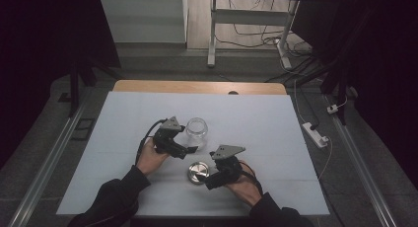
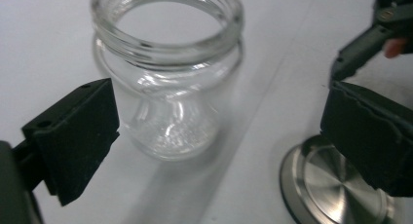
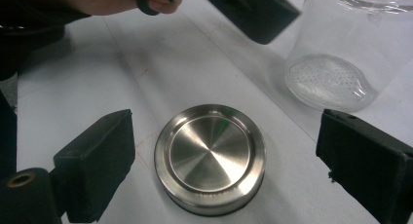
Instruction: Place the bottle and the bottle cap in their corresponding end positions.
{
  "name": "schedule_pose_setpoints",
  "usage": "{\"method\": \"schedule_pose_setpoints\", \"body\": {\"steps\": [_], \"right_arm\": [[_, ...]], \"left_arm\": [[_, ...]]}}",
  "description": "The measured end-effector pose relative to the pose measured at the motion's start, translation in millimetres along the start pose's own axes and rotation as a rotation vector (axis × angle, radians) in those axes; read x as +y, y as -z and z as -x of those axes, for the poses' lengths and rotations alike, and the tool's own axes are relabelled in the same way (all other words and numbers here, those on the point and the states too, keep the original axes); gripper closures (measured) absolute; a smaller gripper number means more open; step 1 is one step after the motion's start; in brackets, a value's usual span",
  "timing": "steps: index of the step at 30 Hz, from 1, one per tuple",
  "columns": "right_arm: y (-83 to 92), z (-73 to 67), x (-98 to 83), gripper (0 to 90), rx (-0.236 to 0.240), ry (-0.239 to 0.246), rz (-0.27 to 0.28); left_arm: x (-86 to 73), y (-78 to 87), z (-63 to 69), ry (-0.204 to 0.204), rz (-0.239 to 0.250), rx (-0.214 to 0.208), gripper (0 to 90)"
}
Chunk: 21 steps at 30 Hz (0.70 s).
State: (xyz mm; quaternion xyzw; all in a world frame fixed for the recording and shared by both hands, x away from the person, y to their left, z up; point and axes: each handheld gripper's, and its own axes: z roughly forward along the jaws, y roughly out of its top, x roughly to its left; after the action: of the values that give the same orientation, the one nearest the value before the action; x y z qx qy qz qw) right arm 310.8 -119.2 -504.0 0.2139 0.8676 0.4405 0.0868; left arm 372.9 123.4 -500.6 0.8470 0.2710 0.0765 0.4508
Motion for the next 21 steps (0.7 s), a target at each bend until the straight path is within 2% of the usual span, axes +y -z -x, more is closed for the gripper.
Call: {"method": "schedule_pose_setpoints", "body": {"steps": [7, 14, 21], "right_arm": [[7.1, 0.7, -3.1, 3.6, -0.004, -0.007, -0.007], [17.1, 4.1, -6.1, 1.7, -0.018, -0.023, -0.006], [27.0, 5.2, -7.3, 0.3, -0.042, -0.033, 0.009]], "left_arm": [[-3.0, 3.0, 8.1, -0.01, -0.002, 0.011, 0.0], [-9.5, 13.1, 15.9, 0.013, 0.014, -0.011, 0.0], [-16.3, 23.2, 25.5, 0.017, 0.016, -0.031, 0.0]]}}
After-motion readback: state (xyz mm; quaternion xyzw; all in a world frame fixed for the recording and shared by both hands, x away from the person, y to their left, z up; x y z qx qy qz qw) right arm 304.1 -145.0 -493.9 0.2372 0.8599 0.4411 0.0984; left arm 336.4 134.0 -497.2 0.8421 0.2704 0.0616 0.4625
